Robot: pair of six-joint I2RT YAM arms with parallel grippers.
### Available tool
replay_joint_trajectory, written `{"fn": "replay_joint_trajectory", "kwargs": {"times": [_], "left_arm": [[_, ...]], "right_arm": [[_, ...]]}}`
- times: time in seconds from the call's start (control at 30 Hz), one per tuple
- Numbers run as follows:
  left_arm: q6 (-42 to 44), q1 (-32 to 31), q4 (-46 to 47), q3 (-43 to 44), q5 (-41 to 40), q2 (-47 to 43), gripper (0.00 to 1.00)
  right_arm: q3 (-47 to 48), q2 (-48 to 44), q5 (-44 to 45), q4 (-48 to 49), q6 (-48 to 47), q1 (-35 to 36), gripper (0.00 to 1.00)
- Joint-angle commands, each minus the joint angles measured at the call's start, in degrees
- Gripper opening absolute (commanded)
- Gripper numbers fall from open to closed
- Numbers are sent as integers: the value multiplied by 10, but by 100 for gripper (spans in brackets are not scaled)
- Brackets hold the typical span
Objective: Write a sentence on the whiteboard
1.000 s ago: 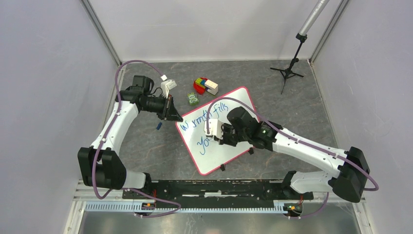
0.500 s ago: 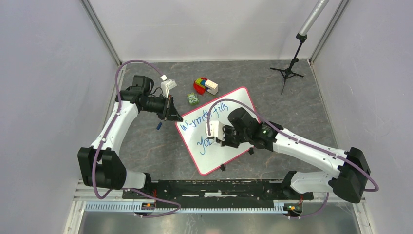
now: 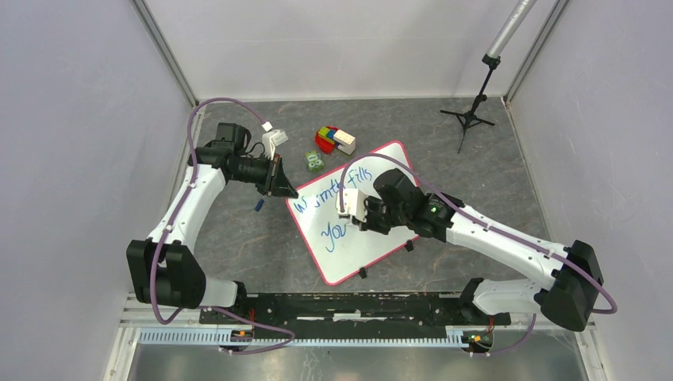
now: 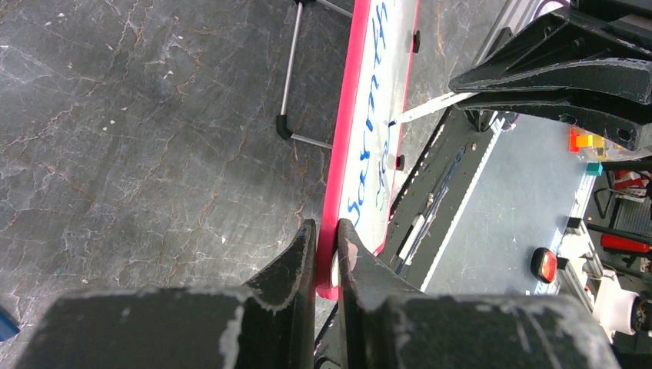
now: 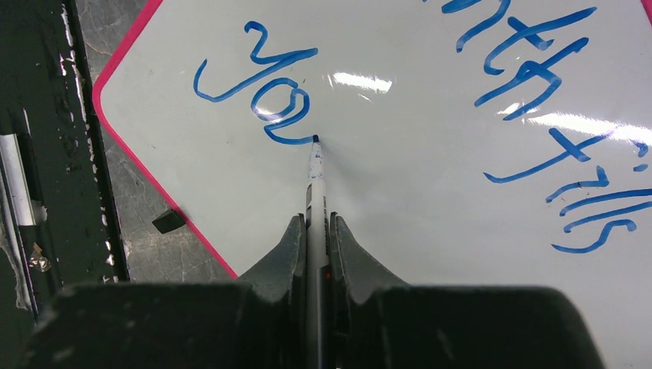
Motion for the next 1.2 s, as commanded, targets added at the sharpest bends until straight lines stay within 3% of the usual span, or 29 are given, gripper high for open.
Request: {"fn": "replay_joint_trajectory", "kwargs": {"times": [0.0, 0.5, 1.17], "left_arm": [[-4, -5, 10, -3, -29, -9, 2], [-4, -4, 10, -4, -28, -8, 2], [-6, -4, 10, -2, -28, -10, 3]], "right_arm": [[14, -2, 29, 23, -1, -8, 0], [-51, -19, -4, 9, 5, -1, 0], [24, -15, 1, -1, -15, -15, 0]]}}
